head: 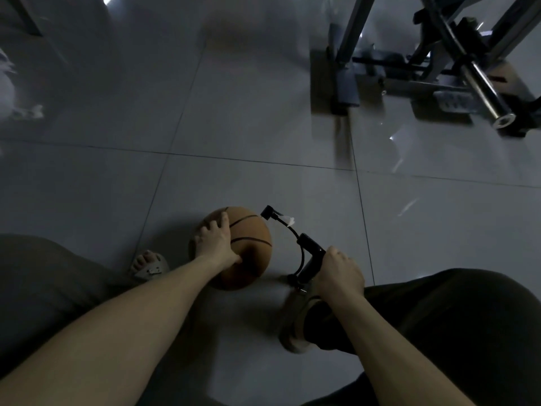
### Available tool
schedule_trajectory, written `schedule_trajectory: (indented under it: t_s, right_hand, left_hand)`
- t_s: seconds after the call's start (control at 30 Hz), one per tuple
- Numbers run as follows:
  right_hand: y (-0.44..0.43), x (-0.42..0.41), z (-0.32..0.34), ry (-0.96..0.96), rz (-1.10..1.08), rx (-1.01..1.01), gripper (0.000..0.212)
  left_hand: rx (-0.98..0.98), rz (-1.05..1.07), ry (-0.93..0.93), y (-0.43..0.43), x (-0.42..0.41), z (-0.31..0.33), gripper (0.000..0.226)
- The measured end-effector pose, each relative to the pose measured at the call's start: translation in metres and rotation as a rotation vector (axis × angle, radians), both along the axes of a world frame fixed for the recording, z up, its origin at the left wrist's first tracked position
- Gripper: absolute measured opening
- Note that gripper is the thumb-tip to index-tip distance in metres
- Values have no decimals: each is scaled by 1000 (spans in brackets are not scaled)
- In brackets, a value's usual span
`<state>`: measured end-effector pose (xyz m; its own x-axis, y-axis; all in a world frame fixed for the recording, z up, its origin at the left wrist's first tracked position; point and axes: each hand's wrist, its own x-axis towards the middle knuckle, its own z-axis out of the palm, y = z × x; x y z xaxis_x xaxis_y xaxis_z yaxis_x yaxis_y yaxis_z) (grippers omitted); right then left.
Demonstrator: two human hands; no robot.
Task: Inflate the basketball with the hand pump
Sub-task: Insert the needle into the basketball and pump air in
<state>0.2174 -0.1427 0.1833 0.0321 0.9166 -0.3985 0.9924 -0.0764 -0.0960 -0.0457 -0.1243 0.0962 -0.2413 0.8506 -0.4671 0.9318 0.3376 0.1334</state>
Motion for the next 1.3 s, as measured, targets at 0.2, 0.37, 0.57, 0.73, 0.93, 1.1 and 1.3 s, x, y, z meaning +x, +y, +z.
schedule_trajectory:
  t_s: [0.2,0.37,0.57,0.73,0.93,1.1,1.3]
  right_hand:
    - [1,-3,3,31,24,14,19]
    - [2,-9,5,52,64,22,21]
    - [2,-21,2,-61,210,62,61]
    - [0,-26,-1,0,234,56,76]
    - [-3,-29,9,-33,462,149,90]
    - [-2,-36,12,-126,549,163,83]
    - [12,-37,-15,-36,408,124,93]
  left_hand:
    - [75,92,-14,0,-11,9,114]
    - [61,189,7,-6,-23,10,117]
    - [-34,210,-21,2,-10,8,120]
    - [-39,189,-41,1,-3,0,134]
    - [-77,173,-44,6,0,0,126]
    - [-82,183,-55,7,3,0,123]
    - [-58,165,-58,4,1,-4,124]
